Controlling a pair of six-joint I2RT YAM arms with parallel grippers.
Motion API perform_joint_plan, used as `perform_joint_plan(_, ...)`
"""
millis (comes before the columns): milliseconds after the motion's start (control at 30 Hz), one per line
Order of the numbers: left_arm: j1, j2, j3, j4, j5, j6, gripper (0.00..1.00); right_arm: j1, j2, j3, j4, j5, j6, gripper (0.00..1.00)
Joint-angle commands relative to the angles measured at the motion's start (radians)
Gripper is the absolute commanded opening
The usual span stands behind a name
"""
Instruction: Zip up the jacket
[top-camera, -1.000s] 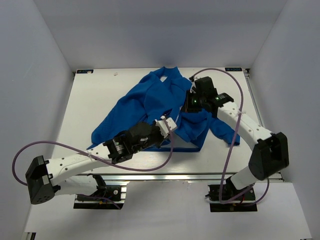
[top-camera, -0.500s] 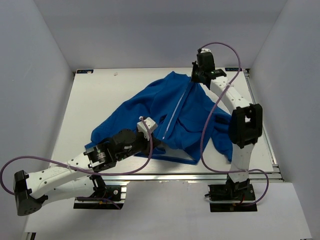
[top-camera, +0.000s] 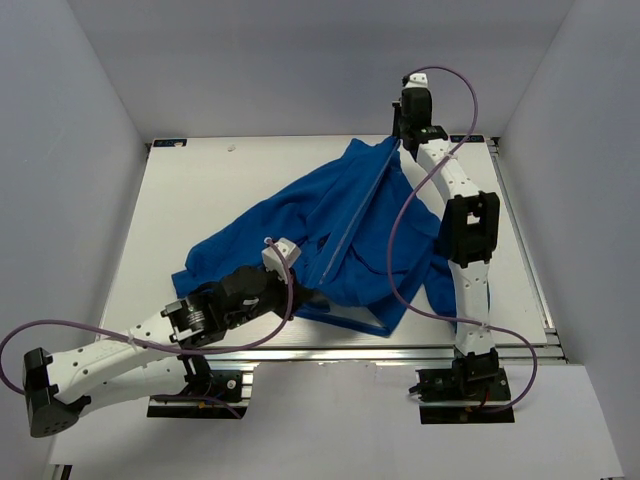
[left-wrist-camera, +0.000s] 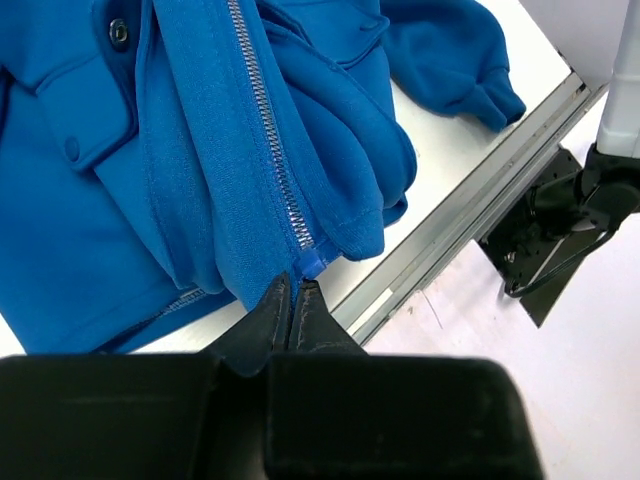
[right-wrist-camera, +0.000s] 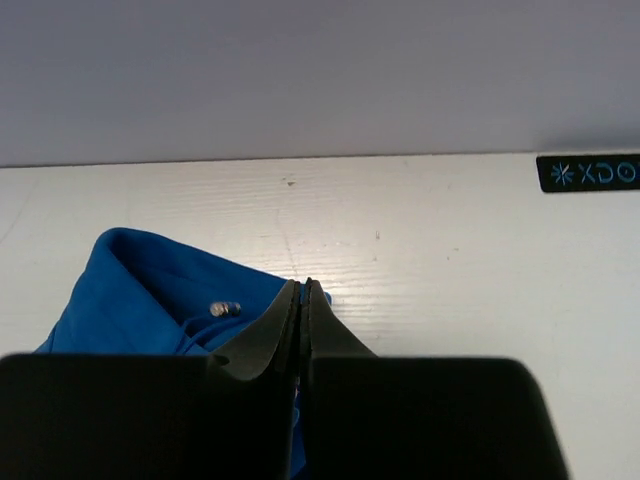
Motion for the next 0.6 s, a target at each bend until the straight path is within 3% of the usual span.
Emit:
perform_joint_plan(0,-0.031,0.001,-0.006,-0.139,0.135,-0.057,0.0,-0.081,-0.024,0.083,0.315,0.1,-0.129,0.0)
perform_joint_plan(33,-0.031,0.013,-0.003,-0.135,0.127,-0.063,0.03,-0.08,-0.046,0.027,0.308,0.012,-0.119,0.0)
perform_joint_plan(100,-0.031,0.054,0.031,-0.149,0.104,-0.071,0.47,-0.081,-0.134,-0.064,0.316,-0.093,-0.098,0.03)
perform_joint_plan(133,-0.031,0.07,0.048,-0.16,0.1,-0.077,0.78,-0.08,-0.165,-0.108,0.321,-0.14,-0.092,0.16)
perform_joint_plan(167,-0.031,0.097,0.065,-0.181,0.1,-0.08,0.98,-0.08,-0.199,-0.188,0.325,-0.212,-0.063,0.54)
perform_joint_plan(200,-0.031,0.105,0.091,-0.191,0.1,-0.079,0.98,-0.08,-0.255,-0.219,0.324,-0.243,-0.046,0.78)
perform_joint_plan(233,-0.031,0.114,0.101,-0.197,0.095,-0.079,0.98,-0.08,-0.28,-0.243,0.31,-0.266,-0.041,0.89)
perform_joint_plan(400,-0.031,0.14,0.21,-0.243,0.015,-0.085,0.98,-0.081,-0.453,-0.329,0.146,-0.331,-0.004,0.89)
perform_joint_plan(567,-0.027,0.151,0.261,-0.247,-0.314,-0.247,0.98,-0.081,-0.658,-0.507,-0.018,-0.236,0.094,0.89)
